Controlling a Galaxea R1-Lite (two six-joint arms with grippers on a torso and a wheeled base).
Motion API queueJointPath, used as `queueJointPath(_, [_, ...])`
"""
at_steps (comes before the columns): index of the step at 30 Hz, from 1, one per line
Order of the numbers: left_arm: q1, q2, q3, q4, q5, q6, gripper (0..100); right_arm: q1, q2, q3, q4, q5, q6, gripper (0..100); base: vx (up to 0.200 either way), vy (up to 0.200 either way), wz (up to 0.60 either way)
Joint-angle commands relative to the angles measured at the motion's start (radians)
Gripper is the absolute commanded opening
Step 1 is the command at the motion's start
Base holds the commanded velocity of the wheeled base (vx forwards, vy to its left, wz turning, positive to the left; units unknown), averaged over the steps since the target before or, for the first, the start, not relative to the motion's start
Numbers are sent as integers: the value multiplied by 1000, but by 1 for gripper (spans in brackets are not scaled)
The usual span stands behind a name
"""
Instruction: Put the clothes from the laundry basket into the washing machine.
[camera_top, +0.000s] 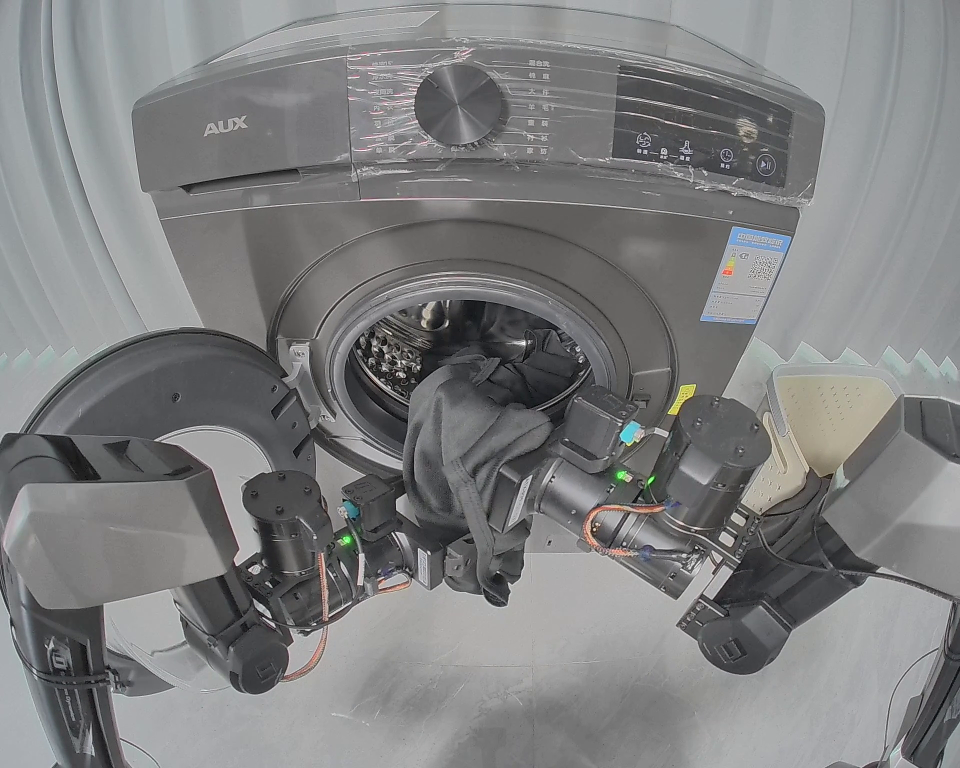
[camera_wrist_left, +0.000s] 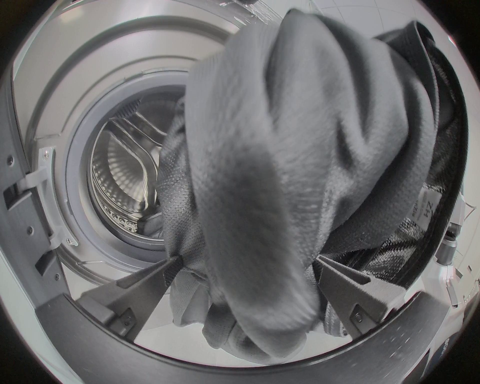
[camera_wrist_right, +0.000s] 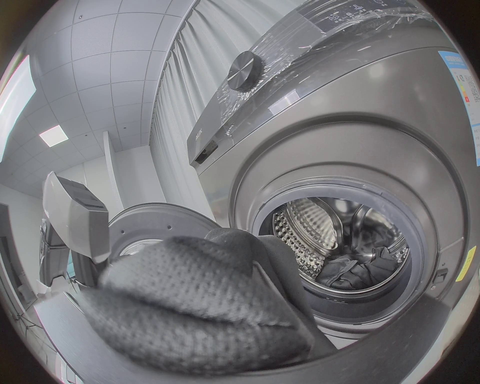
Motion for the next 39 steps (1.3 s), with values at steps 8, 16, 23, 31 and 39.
queueJointPath(8, [10,137,-149,0,9,-9,100,32,-20,37,-6,1,4,0,0,0,0])
queueJointPath(16, [39,127,-192,0,41,-24,0,-5,-42,108,-11,-12,3,0,0,0,0])
queueJointPath(23, [71,91,-201,0,72,-58,0,-68,-57,240,-6,-25,-8,0,0,0,0])
queueJointPath(31, [56,25,-169,0,101,-73,0,-94,-17,327,-15,-64,-10,0,0,0,0])
queueJointPath(39, [43,-41,-112,0,118,-76,0,-71,-17,369,-29,-64,-5,100,0,0,0])
